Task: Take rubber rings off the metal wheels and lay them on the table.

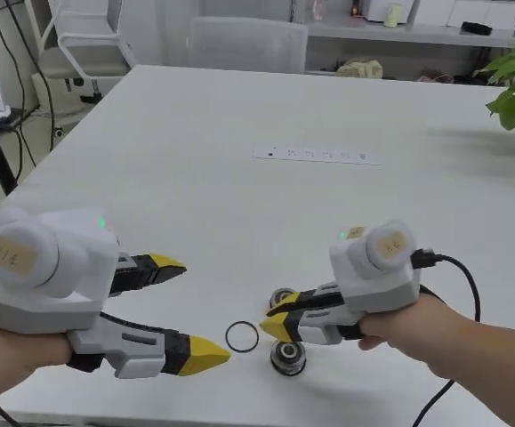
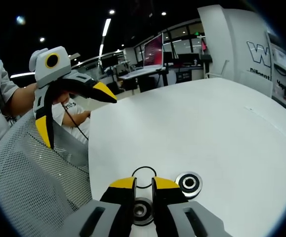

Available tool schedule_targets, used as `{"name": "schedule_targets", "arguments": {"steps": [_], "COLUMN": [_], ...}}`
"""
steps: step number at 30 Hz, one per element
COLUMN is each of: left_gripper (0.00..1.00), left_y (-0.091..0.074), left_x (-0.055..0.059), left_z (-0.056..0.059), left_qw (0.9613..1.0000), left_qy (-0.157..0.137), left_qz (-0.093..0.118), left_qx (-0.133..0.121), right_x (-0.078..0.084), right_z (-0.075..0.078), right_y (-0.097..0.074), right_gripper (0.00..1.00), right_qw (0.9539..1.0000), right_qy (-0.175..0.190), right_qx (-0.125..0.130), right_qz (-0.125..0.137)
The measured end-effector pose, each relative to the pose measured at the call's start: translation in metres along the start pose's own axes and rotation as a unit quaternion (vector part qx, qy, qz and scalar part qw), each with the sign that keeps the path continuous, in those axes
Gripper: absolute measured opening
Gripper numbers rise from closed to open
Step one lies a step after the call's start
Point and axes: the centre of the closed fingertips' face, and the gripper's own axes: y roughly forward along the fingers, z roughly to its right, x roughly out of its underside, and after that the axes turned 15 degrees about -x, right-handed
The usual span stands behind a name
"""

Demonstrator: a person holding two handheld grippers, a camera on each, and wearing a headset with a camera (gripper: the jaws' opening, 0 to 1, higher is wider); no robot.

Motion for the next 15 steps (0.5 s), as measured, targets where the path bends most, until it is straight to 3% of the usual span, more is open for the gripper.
{"name": "schedule_targets", "arguments": {"steps": [15], "left_gripper": [0.68], "left_y": [0.008], "left_x": [-0.004], "left_z": [0.000], "left_qw": [0.9999], "left_qy": [-0.003], "left_qz": [-0.003], "left_qx": [0.010], "right_x": [0.005], "right_z": [0.001], "right_y": [-0.024], "right_gripper": [0.12], "right_qw": [0.9999], "right_qy": [-0.003], "right_qx": [0.009], "right_qz": [0.004]}}
